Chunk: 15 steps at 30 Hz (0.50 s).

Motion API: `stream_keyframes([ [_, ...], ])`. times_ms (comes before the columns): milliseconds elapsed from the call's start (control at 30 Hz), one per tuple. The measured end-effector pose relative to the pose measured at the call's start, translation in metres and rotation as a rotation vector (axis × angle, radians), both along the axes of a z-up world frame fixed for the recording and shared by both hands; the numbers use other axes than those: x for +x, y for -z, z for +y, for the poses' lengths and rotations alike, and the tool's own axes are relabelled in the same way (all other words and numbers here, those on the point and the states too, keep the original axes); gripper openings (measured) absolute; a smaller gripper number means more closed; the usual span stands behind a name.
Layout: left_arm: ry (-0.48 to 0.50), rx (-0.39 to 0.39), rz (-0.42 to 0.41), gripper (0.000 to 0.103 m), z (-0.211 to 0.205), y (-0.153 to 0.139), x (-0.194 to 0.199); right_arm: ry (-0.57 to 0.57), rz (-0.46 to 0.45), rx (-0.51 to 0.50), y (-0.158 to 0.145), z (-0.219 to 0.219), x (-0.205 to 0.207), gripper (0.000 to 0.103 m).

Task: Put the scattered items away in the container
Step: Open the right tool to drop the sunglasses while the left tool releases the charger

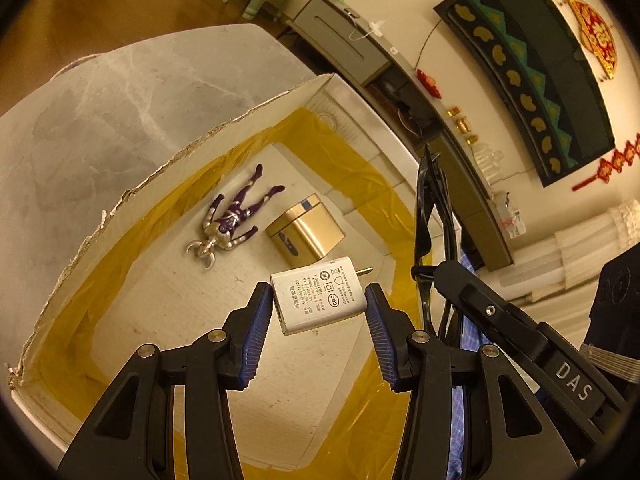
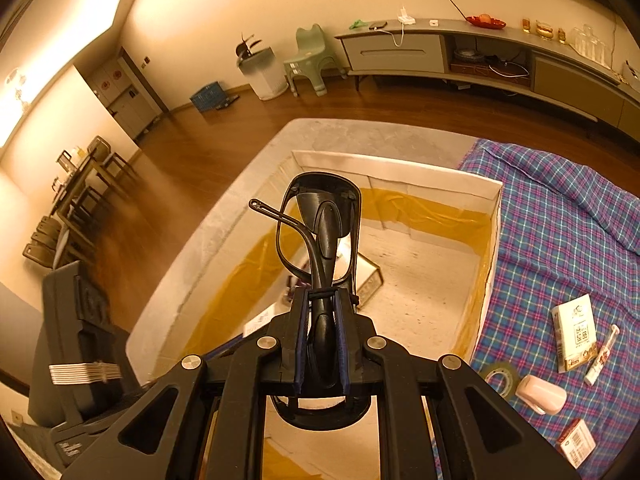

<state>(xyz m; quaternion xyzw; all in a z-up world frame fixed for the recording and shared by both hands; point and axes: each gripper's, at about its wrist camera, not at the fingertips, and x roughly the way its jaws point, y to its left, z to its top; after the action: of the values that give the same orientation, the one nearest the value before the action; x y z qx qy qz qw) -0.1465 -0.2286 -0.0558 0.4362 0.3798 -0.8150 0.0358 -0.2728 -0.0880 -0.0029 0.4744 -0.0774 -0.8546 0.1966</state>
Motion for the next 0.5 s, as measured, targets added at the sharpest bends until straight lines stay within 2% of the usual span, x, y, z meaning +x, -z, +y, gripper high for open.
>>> stream_keyframes([
  [500, 0.05, -0.031, -0.069, 0.05, 0.027, 0.008, -0.004, 0.04, -0.068, 0.104, 0.029, 0.012, -0.032, 0.014],
])
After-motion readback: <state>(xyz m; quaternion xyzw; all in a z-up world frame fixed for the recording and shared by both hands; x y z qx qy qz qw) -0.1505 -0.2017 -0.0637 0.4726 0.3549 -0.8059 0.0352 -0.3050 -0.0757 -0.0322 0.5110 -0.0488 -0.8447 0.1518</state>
